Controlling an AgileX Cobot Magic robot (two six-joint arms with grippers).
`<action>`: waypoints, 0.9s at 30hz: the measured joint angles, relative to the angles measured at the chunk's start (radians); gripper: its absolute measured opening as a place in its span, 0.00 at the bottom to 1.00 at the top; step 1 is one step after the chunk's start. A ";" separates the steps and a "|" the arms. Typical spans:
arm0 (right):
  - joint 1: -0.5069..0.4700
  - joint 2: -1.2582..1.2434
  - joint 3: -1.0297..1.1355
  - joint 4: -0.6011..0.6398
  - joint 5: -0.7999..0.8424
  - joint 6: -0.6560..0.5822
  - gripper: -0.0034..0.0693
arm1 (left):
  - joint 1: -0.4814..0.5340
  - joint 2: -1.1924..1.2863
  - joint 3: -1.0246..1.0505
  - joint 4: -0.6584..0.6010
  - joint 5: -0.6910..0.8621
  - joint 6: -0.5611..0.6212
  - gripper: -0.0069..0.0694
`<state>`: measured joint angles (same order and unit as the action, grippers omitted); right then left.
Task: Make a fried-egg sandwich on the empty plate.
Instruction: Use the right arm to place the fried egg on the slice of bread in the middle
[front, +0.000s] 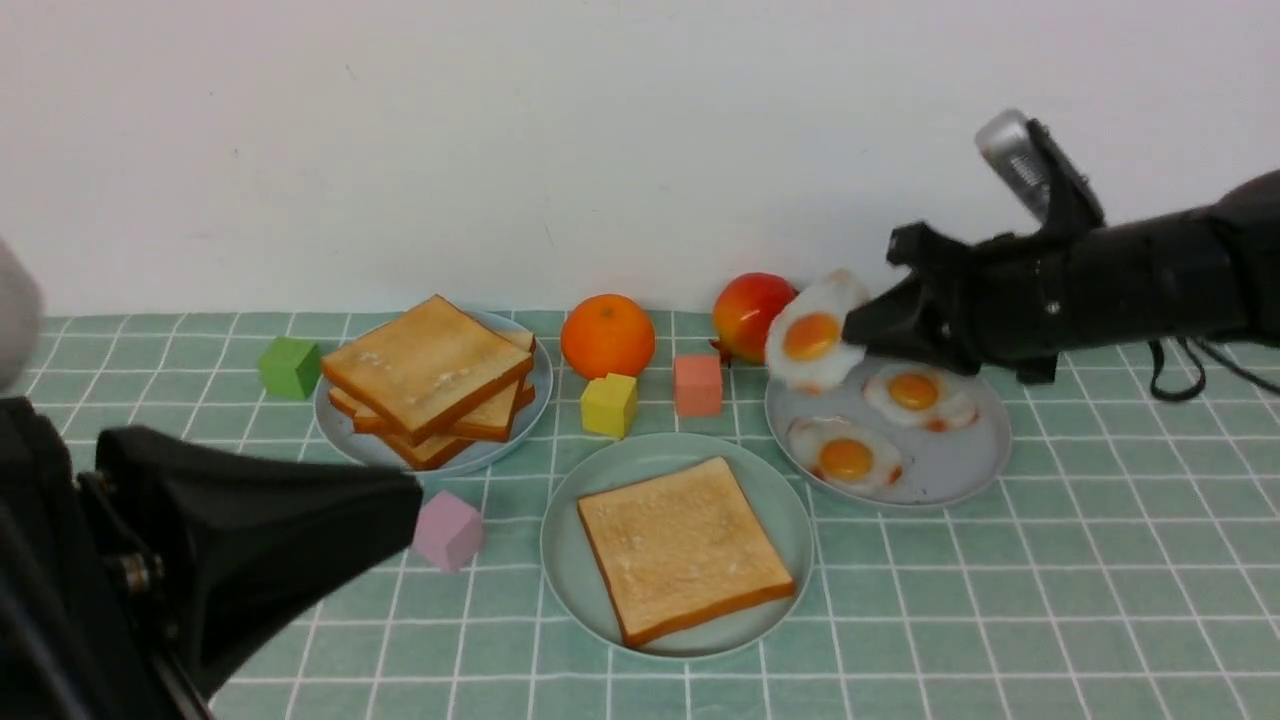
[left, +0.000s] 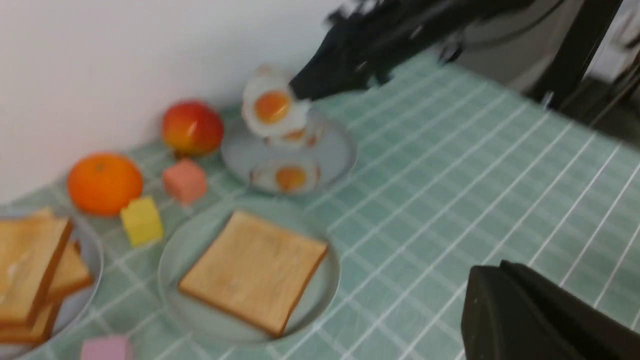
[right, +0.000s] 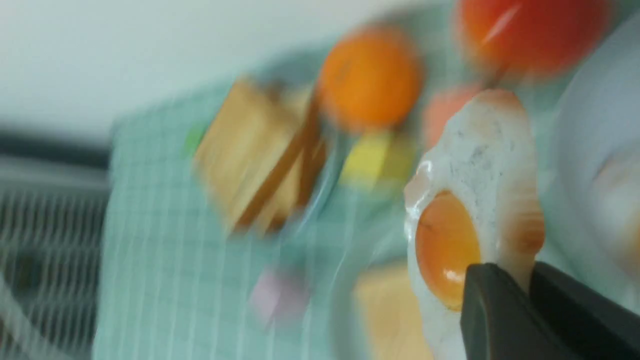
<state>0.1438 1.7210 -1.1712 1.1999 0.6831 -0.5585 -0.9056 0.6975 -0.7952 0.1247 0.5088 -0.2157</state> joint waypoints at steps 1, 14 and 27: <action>0.022 -0.018 0.039 -0.002 0.019 -0.001 0.14 | 0.000 0.000 0.000 0.007 0.004 0.000 0.07; 0.216 0.129 0.128 0.168 -0.041 -0.061 0.14 | 0.000 0.000 0.000 0.034 0.004 0.000 0.07; 0.216 0.192 0.127 0.304 -0.125 -0.116 0.34 | 0.000 0.000 0.000 0.036 0.004 0.000 0.07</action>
<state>0.3601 1.9129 -1.0444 1.5040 0.5585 -0.6746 -0.9056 0.6975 -0.7952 0.1603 0.5132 -0.2157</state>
